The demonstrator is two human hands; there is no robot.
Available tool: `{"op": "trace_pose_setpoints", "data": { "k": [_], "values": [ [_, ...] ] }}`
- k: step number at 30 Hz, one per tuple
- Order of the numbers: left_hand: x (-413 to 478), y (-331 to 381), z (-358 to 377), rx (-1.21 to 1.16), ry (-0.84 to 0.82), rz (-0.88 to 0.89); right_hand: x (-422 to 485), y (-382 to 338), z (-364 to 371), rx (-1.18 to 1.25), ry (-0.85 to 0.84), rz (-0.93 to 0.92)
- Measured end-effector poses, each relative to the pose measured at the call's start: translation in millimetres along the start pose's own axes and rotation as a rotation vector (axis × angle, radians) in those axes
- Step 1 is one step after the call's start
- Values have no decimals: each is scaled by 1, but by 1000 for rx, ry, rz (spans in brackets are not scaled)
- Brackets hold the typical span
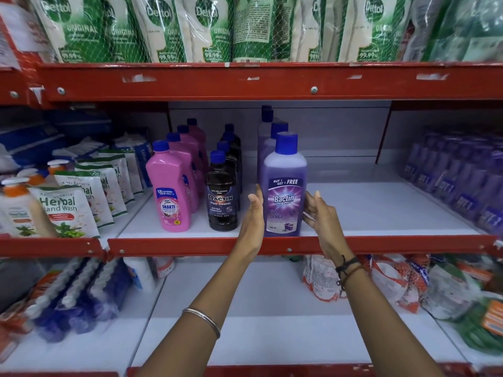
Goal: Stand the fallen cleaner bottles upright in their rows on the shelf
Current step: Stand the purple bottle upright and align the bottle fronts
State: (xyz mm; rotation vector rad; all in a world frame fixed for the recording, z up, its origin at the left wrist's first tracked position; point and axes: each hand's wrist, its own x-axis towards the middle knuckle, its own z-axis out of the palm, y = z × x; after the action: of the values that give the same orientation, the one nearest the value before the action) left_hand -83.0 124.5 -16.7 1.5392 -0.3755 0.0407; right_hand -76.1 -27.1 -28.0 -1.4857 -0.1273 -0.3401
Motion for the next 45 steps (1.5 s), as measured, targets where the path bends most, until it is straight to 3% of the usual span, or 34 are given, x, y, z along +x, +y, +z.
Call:
{"op": "trace_pose_setpoints", "data": {
  "k": [9,12,15,16,18,20,22,25,27,36,45],
  "values": [
    [-8,4,-1,76,24,-40,-12,-7,4,-34,-15,-4],
    [-13,0,-7,46,125,-25,-19,-7,8,-49,54,-1],
    [-21,-8,-23,-2,444,151,-41,-10,28,-107,402,-255],
    [-24,-8,-31,-27,527,197,-49,-9,36,-117,447,-380],
    [-22,-8,-52,-47,594,226,-59,-5,60,-131,310,-528],
    [-12,-11,-71,-49,559,179,-62,0,88,-143,68,-472],
    [-2,-13,-83,-54,483,133,-53,4,112,-152,-83,-273],
    [10,-14,-95,-76,359,110,-29,5,138,-140,-139,-21],
    [9,-9,-100,-88,310,96,-15,1,147,-119,-122,47],
    [6,-11,-113,-12,206,45,-9,4,153,-199,2,6],
    [-26,-11,-115,102,121,66,-38,-3,148,-224,-25,-42]
  ]
}}
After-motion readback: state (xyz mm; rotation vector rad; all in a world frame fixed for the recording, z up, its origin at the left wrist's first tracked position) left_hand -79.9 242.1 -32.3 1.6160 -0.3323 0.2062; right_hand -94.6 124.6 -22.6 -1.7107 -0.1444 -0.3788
